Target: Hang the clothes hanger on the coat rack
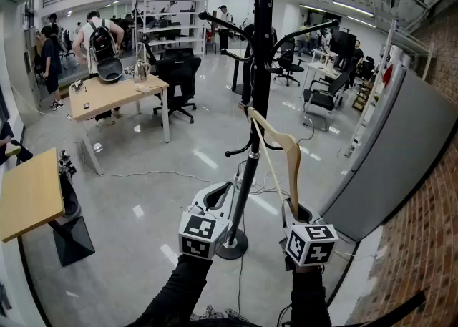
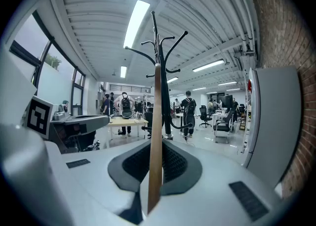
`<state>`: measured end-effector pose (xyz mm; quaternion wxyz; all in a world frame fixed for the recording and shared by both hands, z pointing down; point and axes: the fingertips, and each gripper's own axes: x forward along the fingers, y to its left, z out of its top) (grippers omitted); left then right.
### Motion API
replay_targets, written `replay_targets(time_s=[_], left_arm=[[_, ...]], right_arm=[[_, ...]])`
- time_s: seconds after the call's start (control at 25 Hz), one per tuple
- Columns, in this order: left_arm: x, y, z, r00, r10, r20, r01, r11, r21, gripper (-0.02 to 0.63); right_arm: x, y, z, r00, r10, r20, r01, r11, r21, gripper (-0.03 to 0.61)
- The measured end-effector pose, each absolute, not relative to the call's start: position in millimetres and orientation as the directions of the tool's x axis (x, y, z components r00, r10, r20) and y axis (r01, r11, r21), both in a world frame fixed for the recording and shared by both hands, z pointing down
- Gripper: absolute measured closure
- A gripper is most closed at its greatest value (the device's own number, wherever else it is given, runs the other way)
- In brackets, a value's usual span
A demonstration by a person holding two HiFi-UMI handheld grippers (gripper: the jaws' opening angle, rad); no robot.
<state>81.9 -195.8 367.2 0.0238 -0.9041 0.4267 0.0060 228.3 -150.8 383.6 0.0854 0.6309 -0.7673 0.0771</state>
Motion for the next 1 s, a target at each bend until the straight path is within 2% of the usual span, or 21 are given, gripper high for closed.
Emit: replay_targets(time_s=[0.36,1.0], left_arm=[[71.4,-193.2,376.1,0.617,-0.786,-0.018,-0.787,-0.617,-0.032,0.603],[10.6,-236.5,379.4,0.577,-0.817,-0.012,-0.816,-0.576,-0.048,0.603]], right_arm=[[213.4,-152.5,383.6,-0.225,-0.946,0.234,-0.973,0.232,0.002,0.538],[159.9,-222.5,386.3,-0.232,-0.936,0.265,-0.969,0.246,0.023,0.538]])
